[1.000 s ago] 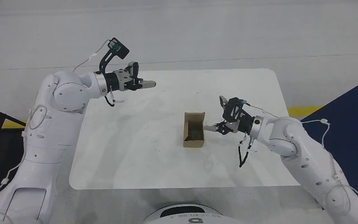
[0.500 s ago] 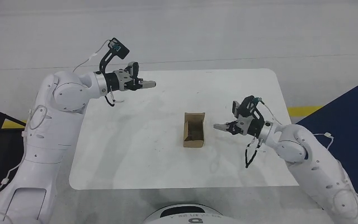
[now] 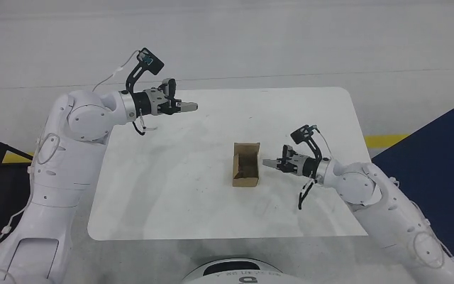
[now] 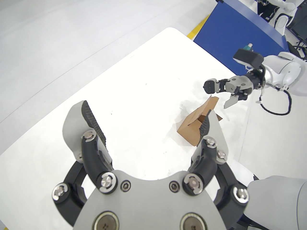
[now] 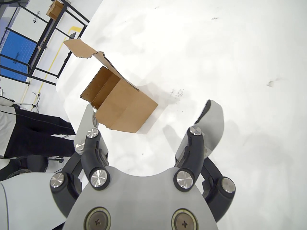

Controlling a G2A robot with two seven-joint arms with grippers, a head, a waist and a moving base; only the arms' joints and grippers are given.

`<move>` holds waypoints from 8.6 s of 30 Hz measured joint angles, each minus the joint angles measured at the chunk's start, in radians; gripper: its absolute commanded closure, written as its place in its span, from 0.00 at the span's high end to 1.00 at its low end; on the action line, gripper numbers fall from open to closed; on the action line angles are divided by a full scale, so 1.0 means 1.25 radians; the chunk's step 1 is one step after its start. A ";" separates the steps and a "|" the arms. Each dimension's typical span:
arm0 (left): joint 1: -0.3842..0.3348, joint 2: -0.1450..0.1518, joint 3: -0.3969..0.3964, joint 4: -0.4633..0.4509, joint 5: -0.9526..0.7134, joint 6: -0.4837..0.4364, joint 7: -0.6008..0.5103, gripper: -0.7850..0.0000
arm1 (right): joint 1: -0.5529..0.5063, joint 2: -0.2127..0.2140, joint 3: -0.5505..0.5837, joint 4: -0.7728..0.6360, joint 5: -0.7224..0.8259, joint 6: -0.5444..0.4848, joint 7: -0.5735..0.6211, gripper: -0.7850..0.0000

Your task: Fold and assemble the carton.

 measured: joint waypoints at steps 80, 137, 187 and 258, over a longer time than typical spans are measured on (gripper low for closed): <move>-0.431 -0.290 0.652 0.476 -0.066 0.032 -0.232 0.73 | 0.031 -0.131 -0.063 0.326 -0.056 -0.377 -0.521 0.99; -0.130 0.028 0.118 0.196 -0.117 -0.155 0.005 1.00 | 0.057 -0.154 -0.010 0.205 -0.385 -0.265 -0.548 1.00; -0.152 -0.007 0.218 0.213 0.103 -0.004 0.085 1.00 | 0.157 -0.254 -0.161 0.168 -0.415 0.193 -0.175 0.89; -0.139 -0.027 0.236 0.257 0.130 -0.084 0.077 1.00 | 0.153 -0.273 -0.127 0.122 -0.485 0.073 -0.046 1.00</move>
